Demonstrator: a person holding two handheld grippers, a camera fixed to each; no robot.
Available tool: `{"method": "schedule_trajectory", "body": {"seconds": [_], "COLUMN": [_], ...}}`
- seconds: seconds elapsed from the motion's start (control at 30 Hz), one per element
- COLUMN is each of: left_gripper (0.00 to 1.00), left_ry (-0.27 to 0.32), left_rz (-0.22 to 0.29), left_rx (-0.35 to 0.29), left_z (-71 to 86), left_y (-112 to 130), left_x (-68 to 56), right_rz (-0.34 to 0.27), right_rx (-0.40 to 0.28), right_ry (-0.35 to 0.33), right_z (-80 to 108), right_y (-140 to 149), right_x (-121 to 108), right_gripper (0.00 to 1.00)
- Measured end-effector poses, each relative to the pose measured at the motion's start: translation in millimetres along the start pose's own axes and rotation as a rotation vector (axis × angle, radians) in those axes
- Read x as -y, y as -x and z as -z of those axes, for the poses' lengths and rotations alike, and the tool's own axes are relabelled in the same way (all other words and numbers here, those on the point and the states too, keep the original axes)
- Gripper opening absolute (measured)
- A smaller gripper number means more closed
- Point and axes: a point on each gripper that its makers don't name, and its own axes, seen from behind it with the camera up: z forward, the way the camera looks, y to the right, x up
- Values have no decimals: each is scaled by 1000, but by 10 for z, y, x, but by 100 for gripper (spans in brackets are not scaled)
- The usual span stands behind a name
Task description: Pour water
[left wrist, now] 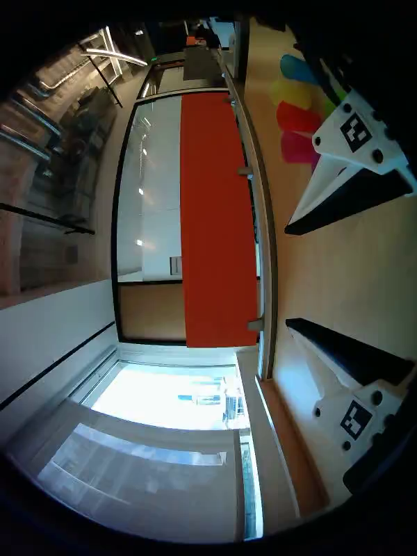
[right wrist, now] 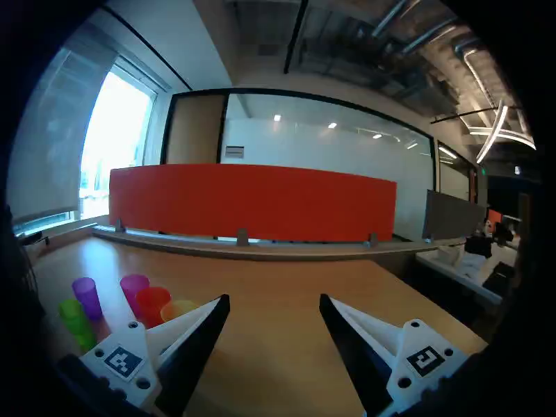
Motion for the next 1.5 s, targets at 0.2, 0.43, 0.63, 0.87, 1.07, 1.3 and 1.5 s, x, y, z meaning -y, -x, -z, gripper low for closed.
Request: {"method": "schedule_trajectory", "body": {"seconds": [0.2, 0.43, 0.63, 0.87, 1.07, 1.3, 1.5], "left_gripper": [88, 88, 88, 88, 88, 88, 88], "left_ry": [-4, -8, -8, -8, 0, 0, 0], "left_rz": [-3, 2, 22, 33, 32, 31, 31], "left_rx": [6, 27, 39, 53, 69, 70, 70], "left_z": [43, 82, 67, 53, 35, 35, 31], "left_y": [61, 201, 275, 335, 380, 377, 376], "left_x": [-22, -31, -35, -27, -52, -47, -42], "right_rz": [-7, 0, 4, 8, 6, 5, 0], "right_rx": [2, -1, -1, 2, 0, 0, -3], "right_ry": [-3, 1, 3, 0, -3, 3, 4], "right_z": [11, 37, 51, 42, 43, 66, 92], "right_y": [-3, -25, -18, -14, -9, 6, 0], "right_x": [9, -16, -24, -3, 8, -37, -64], "right_gripper": [100, 100, 100, 100, 100, 100, 100]}}
